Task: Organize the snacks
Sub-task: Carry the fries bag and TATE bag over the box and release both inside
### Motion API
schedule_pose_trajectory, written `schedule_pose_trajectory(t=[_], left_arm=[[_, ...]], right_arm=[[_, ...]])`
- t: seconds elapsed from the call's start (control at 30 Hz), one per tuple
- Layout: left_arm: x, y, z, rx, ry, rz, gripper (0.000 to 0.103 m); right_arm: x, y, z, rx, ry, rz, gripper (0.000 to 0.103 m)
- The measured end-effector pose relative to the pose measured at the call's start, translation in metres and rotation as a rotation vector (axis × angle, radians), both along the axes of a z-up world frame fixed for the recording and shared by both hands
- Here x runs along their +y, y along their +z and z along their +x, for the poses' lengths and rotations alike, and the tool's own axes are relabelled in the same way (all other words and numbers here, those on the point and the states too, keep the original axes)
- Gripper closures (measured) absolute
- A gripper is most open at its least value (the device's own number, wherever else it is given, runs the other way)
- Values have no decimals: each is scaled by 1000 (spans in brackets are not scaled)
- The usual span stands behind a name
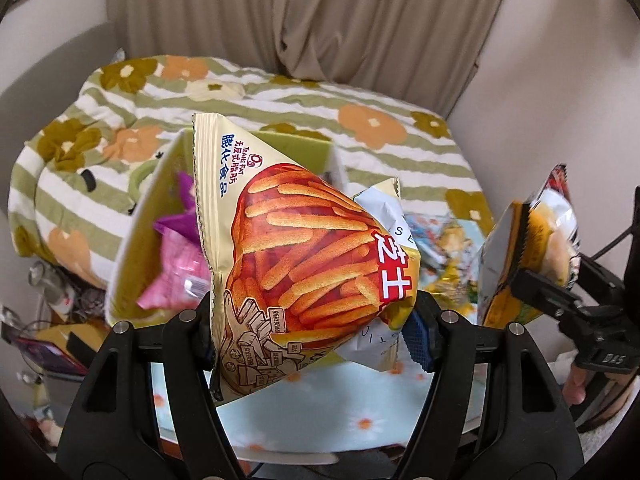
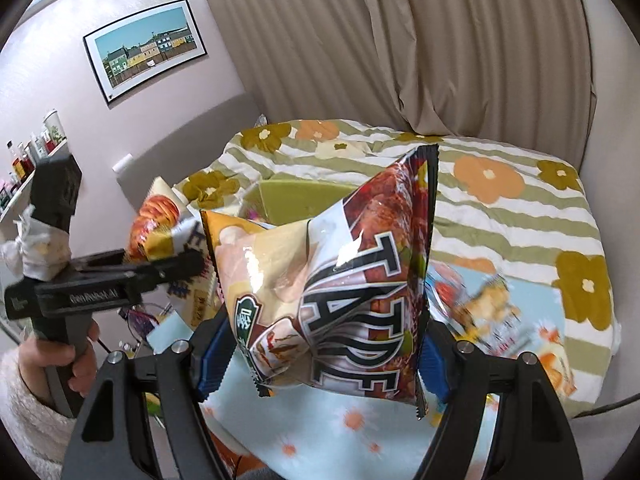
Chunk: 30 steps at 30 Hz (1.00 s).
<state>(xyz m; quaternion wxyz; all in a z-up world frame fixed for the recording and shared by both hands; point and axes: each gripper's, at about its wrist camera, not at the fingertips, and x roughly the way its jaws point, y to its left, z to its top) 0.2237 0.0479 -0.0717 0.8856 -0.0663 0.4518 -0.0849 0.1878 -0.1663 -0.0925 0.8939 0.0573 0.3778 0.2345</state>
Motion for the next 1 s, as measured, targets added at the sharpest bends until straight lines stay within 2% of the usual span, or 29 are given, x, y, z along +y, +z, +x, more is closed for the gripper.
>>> schedule_pose_trajectory(t=[0.13, 0.37, 0.47, 0.53, 0.57, 0.63, 0.8, 1.0], left_arm=[[29, -18, 27, 37, -13, 17, 37], [47, -56, 71, 95, -90, 42, 36], [52, -71, 87, 127, -115, 7, 29], [52, -80, 96, 150, -139, -3, 11], [52, -83, 99, 154, -147, 8, 7], [54, -86, 101, 152, -159, 26, 2], [69, -95, 94, 177, -159, 35, 2], [84, -92, 79, 179, -122, 27, 2]], right_arm=[[39, -3, 25, 28, -24, 6, 29], [80, -19, 59, 87, -98, -3, 29], [87, -25, 69, 109, -131, -3, 29], [92, -29, 74, 120, -157, -7, 29], [94, -30, 75, 124, -169, -11, 29], [97, -31, 77, 130, -191, -18, 29], [103, -35, 78, 145, -216, -43, 29], [112, -33, 82, 141, -183, -74, 29]])
